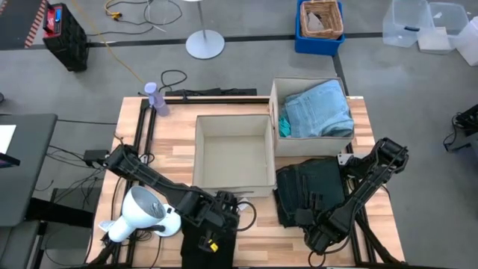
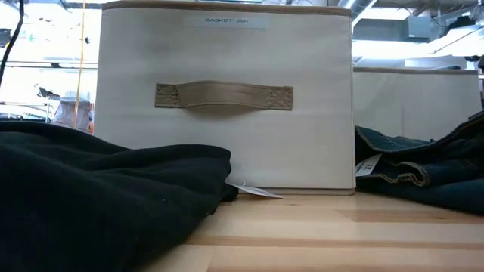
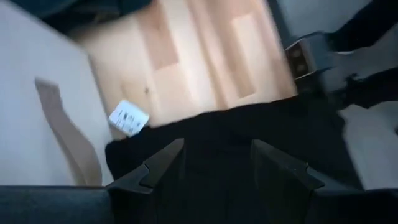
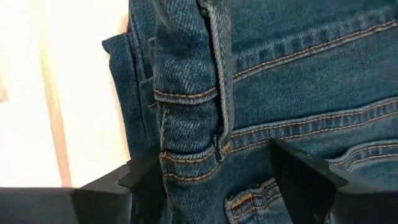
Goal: Sort clothes
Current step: Put the black shirt in the left brown bin
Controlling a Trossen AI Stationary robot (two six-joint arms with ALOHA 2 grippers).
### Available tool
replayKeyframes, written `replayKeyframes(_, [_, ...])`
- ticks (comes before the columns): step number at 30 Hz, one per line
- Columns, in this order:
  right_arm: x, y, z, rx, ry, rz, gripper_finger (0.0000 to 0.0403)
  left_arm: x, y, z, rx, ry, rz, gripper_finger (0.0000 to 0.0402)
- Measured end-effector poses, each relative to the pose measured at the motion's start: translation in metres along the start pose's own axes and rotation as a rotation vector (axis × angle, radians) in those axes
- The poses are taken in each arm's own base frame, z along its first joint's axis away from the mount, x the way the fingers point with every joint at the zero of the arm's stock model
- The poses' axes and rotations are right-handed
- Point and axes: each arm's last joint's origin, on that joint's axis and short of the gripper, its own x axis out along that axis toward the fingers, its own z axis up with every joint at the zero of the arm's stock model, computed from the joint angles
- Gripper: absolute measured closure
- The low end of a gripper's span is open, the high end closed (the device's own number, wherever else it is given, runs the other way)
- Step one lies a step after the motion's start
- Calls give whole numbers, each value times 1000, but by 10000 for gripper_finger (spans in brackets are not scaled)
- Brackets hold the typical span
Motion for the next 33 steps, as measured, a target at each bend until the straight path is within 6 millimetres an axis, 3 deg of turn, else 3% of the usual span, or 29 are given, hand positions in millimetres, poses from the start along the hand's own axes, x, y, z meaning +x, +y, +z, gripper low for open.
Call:
replayKeyframes(6, [0, 0, 0, 1, -5, -4, 122, 24, 8, -13, -88, 63, 11, 223])
replayKeyframes(23, [0, 0, 0, 45, -5, -3, 122, 83, 6, -62, -96, 189, -20, 221])
replayKeyframes(33, [0, 0, 0, 61, -4, -3, 122, 96, 5, -80, -150, 241, -18, 166])
